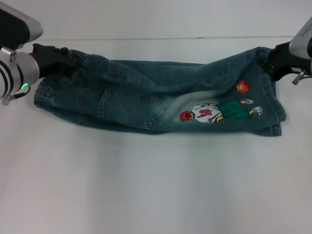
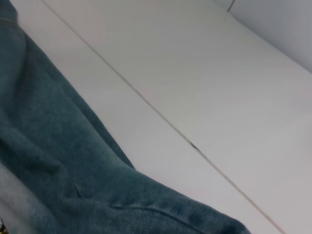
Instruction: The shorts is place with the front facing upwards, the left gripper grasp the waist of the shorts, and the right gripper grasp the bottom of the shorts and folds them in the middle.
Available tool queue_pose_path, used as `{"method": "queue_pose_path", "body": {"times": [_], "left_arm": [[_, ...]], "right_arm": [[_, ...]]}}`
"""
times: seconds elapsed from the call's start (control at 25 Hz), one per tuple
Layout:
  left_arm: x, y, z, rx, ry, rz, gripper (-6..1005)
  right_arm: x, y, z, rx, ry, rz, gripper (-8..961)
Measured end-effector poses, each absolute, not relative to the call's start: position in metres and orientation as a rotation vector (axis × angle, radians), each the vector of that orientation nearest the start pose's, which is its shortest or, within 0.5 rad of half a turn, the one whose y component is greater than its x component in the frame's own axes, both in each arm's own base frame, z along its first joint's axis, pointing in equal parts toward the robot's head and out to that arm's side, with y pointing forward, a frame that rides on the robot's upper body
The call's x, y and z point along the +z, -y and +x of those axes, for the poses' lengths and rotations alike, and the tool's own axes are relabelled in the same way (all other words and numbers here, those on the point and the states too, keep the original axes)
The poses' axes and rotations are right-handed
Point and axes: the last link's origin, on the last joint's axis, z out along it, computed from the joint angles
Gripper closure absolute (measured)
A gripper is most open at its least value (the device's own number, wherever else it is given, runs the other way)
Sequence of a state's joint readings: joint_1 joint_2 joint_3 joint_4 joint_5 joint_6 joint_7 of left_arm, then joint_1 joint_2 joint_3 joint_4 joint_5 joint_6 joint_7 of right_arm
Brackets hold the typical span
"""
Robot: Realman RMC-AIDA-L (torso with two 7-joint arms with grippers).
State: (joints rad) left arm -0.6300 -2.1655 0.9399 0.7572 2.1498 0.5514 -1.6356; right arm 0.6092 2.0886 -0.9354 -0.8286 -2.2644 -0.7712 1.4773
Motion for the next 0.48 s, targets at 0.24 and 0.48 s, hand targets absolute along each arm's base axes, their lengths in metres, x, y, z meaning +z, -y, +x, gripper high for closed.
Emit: {"method": "queue_pose_path", "body": {"times": [0.24,0.48], "left_arm": [[-0.0008,-0.4382,-0.2643,-0.098,0.596,-2.097,719],[0.0048,-0.4381,-0.2699,-0.077,0.593,-2.067,469]], "right_arm": [[0.0276,-0.4303,0.2752,-0.098,-0.323,-2.272,727],[0.0330,-0.4277,0.2794,-0.098,-0.333,-2.256,456]]}}
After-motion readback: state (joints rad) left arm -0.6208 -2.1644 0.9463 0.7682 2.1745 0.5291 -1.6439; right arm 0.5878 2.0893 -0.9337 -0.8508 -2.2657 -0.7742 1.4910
